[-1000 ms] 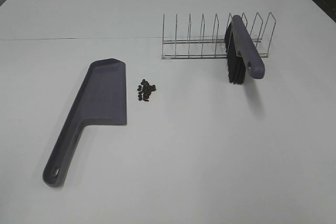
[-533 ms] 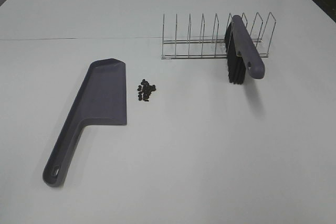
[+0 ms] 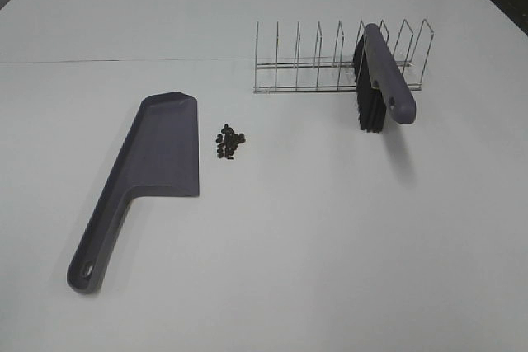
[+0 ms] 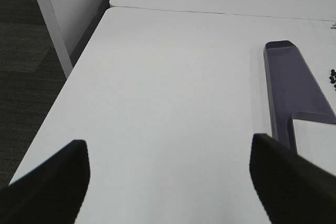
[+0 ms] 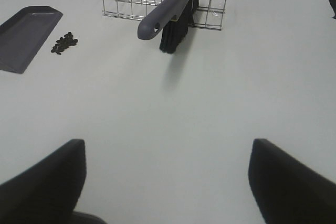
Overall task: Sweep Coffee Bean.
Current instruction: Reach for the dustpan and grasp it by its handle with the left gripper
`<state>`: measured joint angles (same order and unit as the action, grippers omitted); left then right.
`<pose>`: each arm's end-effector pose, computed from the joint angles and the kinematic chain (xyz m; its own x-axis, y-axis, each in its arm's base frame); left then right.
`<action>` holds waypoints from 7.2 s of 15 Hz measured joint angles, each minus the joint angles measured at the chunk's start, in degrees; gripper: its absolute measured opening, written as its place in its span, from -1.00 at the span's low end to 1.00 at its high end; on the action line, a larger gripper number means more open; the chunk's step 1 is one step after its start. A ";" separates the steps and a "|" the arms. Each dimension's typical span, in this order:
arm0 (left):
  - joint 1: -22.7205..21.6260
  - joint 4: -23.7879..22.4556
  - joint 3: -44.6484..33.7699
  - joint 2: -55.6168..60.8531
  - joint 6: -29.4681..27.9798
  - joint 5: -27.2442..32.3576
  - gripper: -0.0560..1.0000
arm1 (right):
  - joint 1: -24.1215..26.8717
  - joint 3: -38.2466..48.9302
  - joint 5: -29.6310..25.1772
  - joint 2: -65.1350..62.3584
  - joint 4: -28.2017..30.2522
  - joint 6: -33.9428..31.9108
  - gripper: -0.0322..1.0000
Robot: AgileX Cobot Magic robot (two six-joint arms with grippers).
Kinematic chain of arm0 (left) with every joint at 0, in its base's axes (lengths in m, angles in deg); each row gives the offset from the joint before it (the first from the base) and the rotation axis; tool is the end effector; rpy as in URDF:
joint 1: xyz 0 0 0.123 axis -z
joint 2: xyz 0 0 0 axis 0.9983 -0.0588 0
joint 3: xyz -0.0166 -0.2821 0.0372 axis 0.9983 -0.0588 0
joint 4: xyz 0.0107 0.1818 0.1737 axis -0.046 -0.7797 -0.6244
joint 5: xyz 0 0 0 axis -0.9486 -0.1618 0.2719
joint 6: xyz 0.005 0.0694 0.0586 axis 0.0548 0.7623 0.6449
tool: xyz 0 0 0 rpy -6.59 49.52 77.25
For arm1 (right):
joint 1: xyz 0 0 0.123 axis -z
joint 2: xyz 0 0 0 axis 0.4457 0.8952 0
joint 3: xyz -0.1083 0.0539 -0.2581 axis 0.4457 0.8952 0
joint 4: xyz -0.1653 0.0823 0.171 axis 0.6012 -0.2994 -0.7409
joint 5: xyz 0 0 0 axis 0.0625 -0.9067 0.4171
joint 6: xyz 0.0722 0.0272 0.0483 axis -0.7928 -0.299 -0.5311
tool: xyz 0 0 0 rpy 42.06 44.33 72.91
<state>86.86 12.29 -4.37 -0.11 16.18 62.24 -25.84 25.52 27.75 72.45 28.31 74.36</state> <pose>-0.0064 0.0111 0.2797 -0.4275 -0.1066 -0.8977 -0.1534 0.9872 -0.0442 -0.0076 0.0141 0.2784 -0.4439 -0.0923 -0.8913 -0.1709 0.9851 -0.0169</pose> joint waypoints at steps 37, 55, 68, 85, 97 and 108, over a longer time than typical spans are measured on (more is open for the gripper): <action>0.00 0.00 0.00 0.00 0.00 0.00 0.59 | 0.00 0.00 0.00 0.00 0.00 0.00 0.50; 0.00 0.23 0.69 -0.57 0.00 -2.12 0.58 | 0.00 0.00 0.00 0.00 0.00 0.00 0.50; 0.00 12.38 5.27 -55.00 4.87 -48.87 0.51 | 0.00 0.00 0.00 0.00 0.00 0.00 0.50; 10.14 21.26 36.61 -103.30 5.50 -10.37 0.52 | 0.00 0.00 0.00 0.00 0.00 0.00 0.50; 18.85 17.82 36.73 -113.73 0.63 -14.09 0.72 | 0.00 0.00 0.00 0.00 0.00 0.00 0.50; 18.85 16.44 37.24 -118.14 -0.11 -18.79 -0.17 | 0.00 0.00 0.00 0.00 -0.06 0.00 0.50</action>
<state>105.71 28.73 32.87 -118.26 16.07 43.45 -25.84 25.52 27.75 72.45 28.25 74.36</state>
